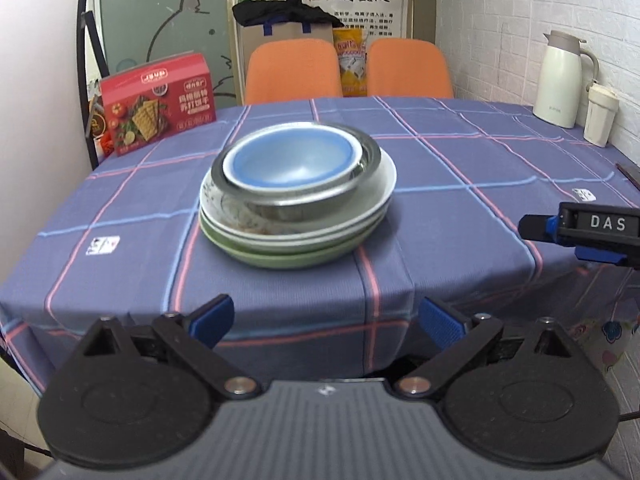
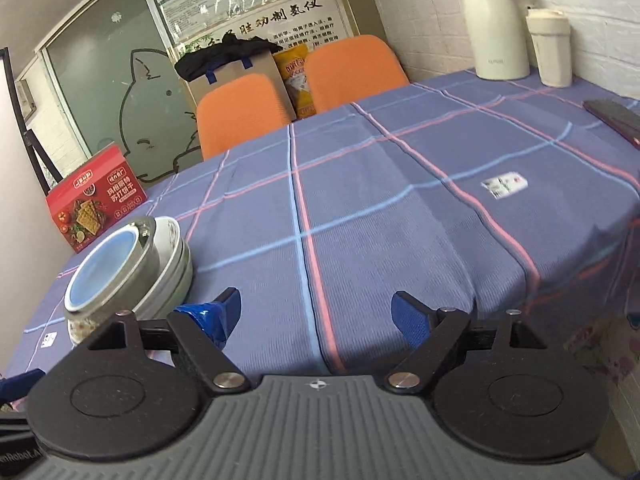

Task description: Organize plates and bowls

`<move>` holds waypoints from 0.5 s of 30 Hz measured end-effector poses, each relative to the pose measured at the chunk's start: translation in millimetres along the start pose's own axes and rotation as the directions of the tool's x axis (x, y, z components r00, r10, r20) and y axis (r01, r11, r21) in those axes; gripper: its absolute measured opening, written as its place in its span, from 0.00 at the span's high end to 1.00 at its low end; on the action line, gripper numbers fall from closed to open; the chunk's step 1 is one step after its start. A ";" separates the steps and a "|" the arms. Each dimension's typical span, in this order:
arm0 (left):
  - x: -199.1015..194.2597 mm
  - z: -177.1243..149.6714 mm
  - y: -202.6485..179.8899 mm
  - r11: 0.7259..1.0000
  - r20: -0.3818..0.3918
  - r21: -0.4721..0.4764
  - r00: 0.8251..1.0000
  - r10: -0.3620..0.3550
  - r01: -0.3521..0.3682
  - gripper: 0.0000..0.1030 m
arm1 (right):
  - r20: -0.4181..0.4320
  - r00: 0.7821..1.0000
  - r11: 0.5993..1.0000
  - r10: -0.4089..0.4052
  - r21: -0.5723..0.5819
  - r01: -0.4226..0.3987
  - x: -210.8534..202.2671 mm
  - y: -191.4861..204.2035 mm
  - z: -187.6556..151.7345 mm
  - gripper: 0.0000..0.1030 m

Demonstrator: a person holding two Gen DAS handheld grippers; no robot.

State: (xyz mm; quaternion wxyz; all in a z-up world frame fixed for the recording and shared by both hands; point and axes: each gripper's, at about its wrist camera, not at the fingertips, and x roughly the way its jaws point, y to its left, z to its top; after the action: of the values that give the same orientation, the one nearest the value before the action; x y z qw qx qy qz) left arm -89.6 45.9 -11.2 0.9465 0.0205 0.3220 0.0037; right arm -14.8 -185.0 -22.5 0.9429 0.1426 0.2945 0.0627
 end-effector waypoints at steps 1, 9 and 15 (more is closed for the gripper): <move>-0.4 -1.6 0.2 1.000 -0.003 0.001 1.000 -0.005 0.005 0.04 | -0.015 1.000 1.000 0.002 -0.013 -0.002 -0.4 2.5 -2.0 0.33; 3.4 -3.7 0.1 0.999 -0.017 -0.011 0.999 -0.037 0.037 0.04 | -0.023 0.999 0.996 0.039 -0.073 -0.040 -5.9 15.6 -8.9 0.32; 6.2 -3.9 1.8 0.998 -0.020 -0.035 0.999 -0.044 0.043 0.04 | -0.036 0.998 0.997 0.047 -0.066 -0.049 -3.7 14.4 -10.8 0.32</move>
State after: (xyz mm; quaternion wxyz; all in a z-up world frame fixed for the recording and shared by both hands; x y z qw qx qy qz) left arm -87.0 48.0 -18.0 0.9432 -0.0029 0.3321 -0.0111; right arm -24.5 -169.6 -24.6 0.9401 0.1170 0.3050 0.0975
